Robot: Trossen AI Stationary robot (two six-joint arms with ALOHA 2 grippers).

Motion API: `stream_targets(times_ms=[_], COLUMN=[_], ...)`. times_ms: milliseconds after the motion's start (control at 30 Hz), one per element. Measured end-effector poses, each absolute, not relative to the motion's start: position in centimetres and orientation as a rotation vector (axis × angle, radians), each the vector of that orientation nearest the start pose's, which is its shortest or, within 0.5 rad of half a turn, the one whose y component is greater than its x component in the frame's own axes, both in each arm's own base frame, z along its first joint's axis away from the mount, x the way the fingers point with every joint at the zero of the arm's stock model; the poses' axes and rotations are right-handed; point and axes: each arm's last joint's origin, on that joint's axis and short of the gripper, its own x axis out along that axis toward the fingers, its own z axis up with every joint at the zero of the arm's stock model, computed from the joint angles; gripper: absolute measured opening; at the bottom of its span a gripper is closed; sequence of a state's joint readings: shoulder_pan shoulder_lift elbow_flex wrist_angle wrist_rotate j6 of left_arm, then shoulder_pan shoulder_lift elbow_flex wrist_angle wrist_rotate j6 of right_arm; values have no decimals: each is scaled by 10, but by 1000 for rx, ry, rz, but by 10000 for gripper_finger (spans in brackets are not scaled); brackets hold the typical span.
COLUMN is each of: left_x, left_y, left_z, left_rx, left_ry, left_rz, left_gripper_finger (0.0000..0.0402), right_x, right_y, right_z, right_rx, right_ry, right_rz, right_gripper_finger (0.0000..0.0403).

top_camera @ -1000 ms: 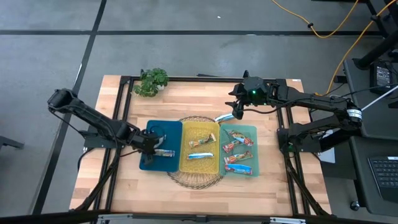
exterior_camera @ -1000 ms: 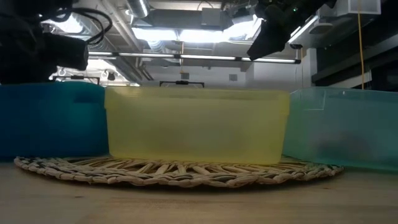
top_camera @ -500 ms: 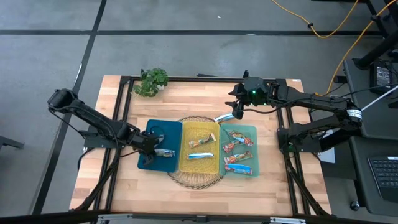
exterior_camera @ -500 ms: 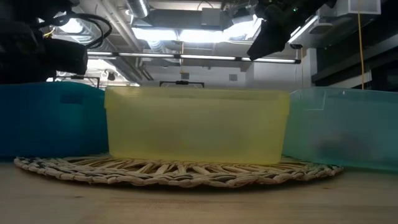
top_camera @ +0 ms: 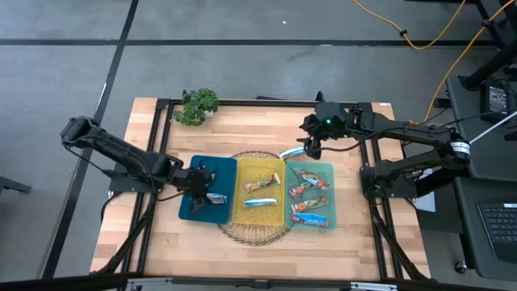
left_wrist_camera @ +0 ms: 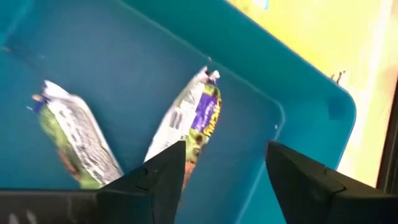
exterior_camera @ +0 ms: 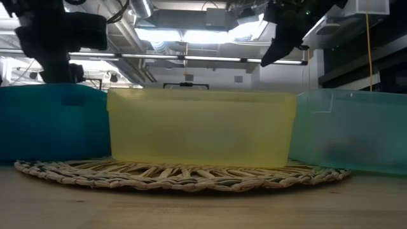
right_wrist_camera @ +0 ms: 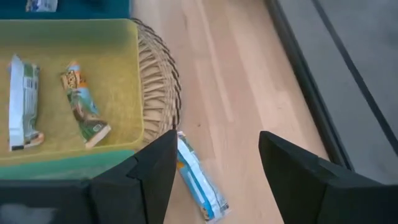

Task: Pick and place Granola Bars by type
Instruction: Put the yellow granola bar into the yellow bin

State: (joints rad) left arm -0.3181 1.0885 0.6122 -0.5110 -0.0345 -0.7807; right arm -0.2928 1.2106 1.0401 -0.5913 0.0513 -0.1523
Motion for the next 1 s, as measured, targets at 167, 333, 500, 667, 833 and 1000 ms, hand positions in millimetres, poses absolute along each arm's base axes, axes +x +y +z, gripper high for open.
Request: stream_targets(times_ms=[167, 333, 500, 667, 833, 1000], left_x=[190, 193, 196, 199, 202, 203], left_y=[-50, -38, -26, -17, -11, -7], left_z=[203, 203, 203, 205, 207, 208], left_rx=[-516, -522, -534, -557, -579, -598], left_ry=[1007, 990, 972, 928, 889, 878], left_rz=[163, 205, 240, 264, 279, 303], left_gripper_finger=[211, 210, 210, 210, 210, 210], right_x=[235, 233, 240, 254, 267, 276], right_y=[-78, -93, -111, -124, -133, -138], right_z=[301, 294, 275, 247, 216, 191], right_rx=[-46, 0, -12, -70, -100, -117], right_ry=[782, 807, 890, 993, 1088, 1163], right_rz=[-203, -149, -137, -79, -14, 45], right_gripper_finger=[237, 271, 313, 325, 326, 326])
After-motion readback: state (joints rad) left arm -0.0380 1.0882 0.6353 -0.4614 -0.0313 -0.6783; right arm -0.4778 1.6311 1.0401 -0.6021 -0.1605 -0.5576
